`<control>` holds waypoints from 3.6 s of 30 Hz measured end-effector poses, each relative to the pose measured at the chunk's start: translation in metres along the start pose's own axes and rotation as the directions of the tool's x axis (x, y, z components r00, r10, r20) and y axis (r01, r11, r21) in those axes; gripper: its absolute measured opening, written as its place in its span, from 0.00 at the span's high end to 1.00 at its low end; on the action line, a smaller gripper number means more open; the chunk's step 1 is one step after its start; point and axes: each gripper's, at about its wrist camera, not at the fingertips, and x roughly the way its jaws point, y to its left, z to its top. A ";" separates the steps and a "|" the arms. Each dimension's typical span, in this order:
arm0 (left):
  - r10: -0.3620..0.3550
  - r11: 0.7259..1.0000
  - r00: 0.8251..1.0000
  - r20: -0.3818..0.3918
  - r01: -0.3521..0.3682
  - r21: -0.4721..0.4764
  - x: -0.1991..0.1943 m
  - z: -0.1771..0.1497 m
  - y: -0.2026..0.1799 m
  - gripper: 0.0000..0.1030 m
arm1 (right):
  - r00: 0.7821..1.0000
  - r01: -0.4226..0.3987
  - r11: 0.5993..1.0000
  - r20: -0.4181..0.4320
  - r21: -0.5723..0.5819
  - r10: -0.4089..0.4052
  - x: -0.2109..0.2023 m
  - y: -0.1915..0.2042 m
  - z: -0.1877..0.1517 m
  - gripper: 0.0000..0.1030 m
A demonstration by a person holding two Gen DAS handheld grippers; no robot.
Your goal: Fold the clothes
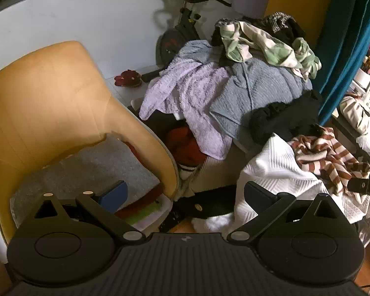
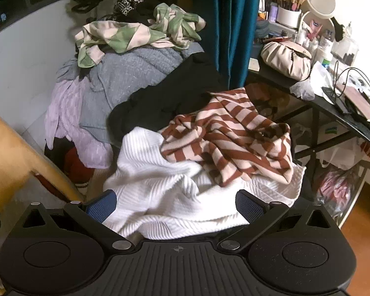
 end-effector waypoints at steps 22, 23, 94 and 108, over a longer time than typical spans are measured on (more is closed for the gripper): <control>-0.127 0.986 0.992 0.020 0.124 0.113 0.072 0.091 -0.100 0.01 | 0.998 0.052 0.980 -0.034 0.190 -0.047 0.094 -0.114 0.091 0.01; -0.122 0.986 0.992 0.019 0.119 0.117 0.076 0.095 -0.107 0.01 | 0.998 0.044 0.980 -0.045 0.195 -0.036 0.100 -0.119 0.093 0.01; -0.209 0.827 0.953 -0.218 0.291 0.482 0.353 0.209 -0.163 0.00 | 0.944 0.312 0.887 -0.220 0.340 -0.247 0.266 -0.077 0.086 0.01; -0.229 0.804 0.941 -0.250 0.327 0.496 0.342 0.212 -0.162 0.00 | 0.963 0.190 0.909 -0.253 0.370 -0.098 0.252 -0.100 0.095 0.01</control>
